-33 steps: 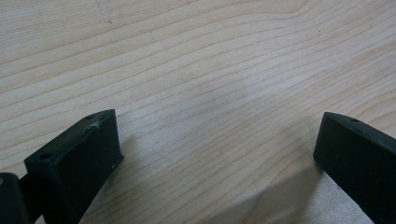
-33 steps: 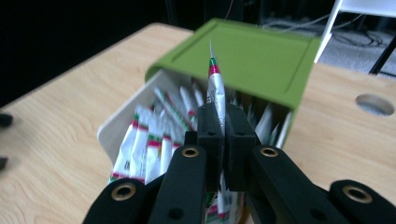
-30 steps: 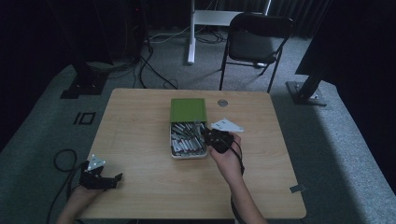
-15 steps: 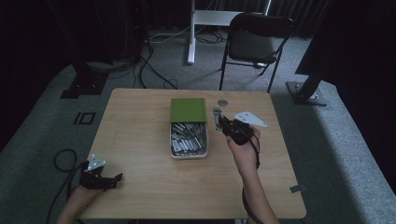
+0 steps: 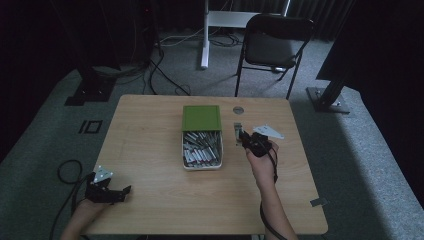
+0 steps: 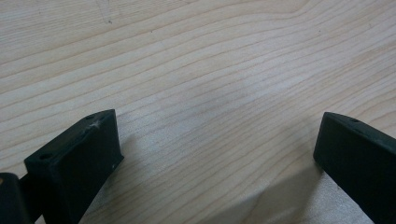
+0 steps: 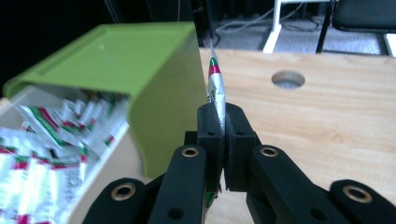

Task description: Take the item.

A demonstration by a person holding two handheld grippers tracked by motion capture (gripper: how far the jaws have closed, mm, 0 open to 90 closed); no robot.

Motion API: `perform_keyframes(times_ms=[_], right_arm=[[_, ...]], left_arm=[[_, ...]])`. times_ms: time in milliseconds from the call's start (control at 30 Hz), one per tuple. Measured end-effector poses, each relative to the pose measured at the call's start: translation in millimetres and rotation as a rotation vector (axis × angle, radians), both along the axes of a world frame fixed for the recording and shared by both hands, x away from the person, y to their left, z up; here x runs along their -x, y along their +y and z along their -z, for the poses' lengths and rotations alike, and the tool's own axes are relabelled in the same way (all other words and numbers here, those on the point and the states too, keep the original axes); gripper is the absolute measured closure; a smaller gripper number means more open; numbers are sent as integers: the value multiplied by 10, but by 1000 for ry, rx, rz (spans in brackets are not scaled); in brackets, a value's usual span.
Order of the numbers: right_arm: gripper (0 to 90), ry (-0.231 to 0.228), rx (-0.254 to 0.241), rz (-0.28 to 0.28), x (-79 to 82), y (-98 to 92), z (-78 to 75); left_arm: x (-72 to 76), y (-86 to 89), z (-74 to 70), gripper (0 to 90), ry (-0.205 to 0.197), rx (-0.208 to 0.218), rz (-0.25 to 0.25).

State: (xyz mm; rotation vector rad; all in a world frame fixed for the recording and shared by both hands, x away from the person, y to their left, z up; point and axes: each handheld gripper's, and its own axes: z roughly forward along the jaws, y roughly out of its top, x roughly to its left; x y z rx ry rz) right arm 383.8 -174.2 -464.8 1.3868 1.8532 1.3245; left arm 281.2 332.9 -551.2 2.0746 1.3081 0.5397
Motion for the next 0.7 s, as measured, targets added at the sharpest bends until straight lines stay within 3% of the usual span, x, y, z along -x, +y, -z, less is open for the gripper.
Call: perform_keyframes(times_ms=[233,533,600,700], right_arm=[[875,58,-11,8,-113,36,254],[875,101,-28,9,-294,149,515],[875,109,-13,5,-332,178,554],[875,125,-42,12,-379,197,602]], left_arm=[[0,0,0,14,0,0,0],[0,0,0,14,0,0,0],[0,0,0,14,0,0,0],[0,0,0,14,0,0,0]])
